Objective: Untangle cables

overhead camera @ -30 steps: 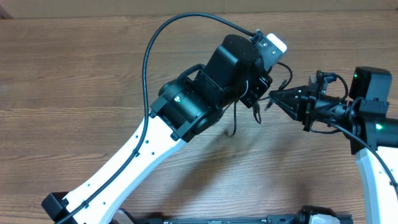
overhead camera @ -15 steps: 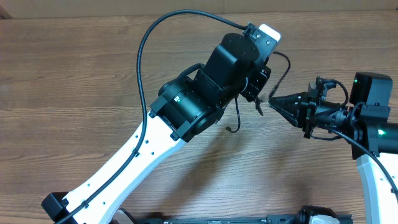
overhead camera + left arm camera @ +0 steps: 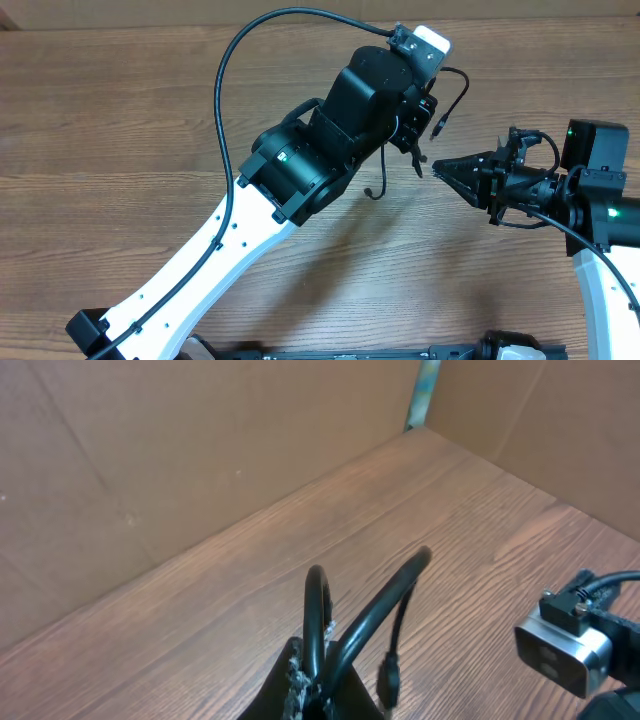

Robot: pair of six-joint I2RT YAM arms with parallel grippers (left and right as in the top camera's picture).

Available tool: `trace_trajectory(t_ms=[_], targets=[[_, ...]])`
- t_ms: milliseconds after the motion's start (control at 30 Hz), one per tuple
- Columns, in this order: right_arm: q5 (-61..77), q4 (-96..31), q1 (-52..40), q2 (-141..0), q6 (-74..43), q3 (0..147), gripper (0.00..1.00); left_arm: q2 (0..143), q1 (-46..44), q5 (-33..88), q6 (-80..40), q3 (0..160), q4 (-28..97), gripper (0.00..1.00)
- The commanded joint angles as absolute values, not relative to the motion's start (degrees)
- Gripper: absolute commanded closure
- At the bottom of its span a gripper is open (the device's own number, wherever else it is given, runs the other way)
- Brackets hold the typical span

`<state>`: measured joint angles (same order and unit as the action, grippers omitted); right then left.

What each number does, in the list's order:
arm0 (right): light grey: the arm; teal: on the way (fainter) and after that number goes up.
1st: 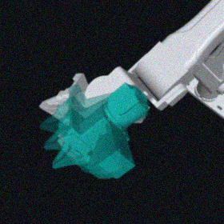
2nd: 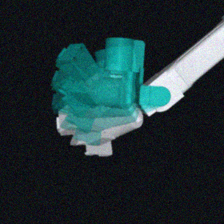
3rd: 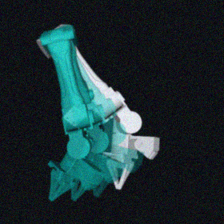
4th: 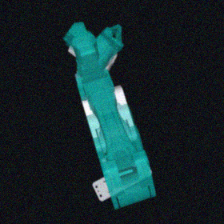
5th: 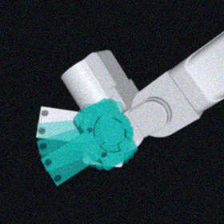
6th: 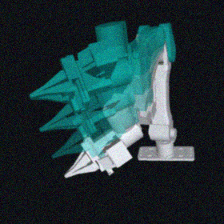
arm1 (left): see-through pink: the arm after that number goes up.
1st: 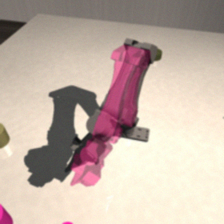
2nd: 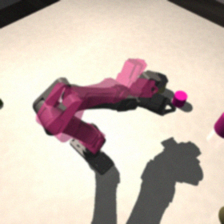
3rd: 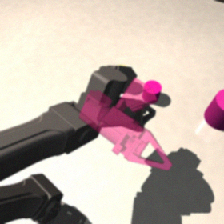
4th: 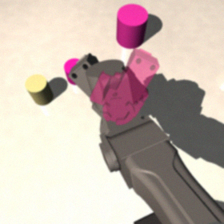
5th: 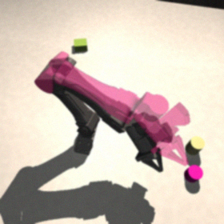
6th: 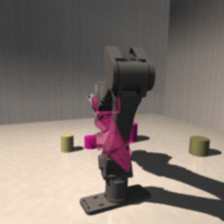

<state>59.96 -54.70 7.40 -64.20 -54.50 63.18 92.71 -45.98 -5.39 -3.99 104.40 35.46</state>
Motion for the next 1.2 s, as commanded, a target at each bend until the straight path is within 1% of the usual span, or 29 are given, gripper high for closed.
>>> trace_trajectory(t_ms=[0, 167, 267, 367, 433, 467, 733, 1000, 1167], targets=[[56.34, -54.54, 7.16, -63.22, -53.49, 64.25, 0.94, 92.18, -45.67, -1.04, 0.49, 105.16, 34.39, 0.96], [51.35, -53.65, 7.64, -63.22, -53.52, 64.25, 0.93, 92.18, -45.67, 7.27, 7.66, 105.16, 34.46, 0.96], [50.39, -52.80, 9.21, -63.22, -53.52, 64.25, 0.88, 92.18, -45.65, 10.15, 8.25, 105.16, 34.41, 0.96], [50.39, -53.36, 10.39, -63.22, -53.47, 64.25, 0.75, 92.18, -45.65, 10.17, 8.40, 105.16, 34.20, 0.96], [50.37, -54.11, 10.39, -63.22, -53.23, 64.25, 0.69, 92.18, -45.65, 10.17, 8.38, 105.16, 33.69, 0.96], [50.37, -54.41, 10.39, -63.22, -52.73, 64.25, 0.67, 92.18, -45.65, 10.17, 8.38, 105.16, 33.17, 0.96], [50.22, -57.63, 10.35, -63.22, -52.25, 64.25, 0.66, 92.18, -45.67, 12.53, 8.14, 105.16, 29.78, 0.96], [55.35, -58.48, 10.35, -63.22, -52.23, 64.25, 0.65, 92.20, -45.67, 12.86, 8.10, 105.16, 29.74, 0.96], [55.79, -59.24, 9.96, -63.22, -52.25, 64.25, 0.65, 92.20, -45.67, 15.11, 6.15, 105.16, 29.36, 0.96]])
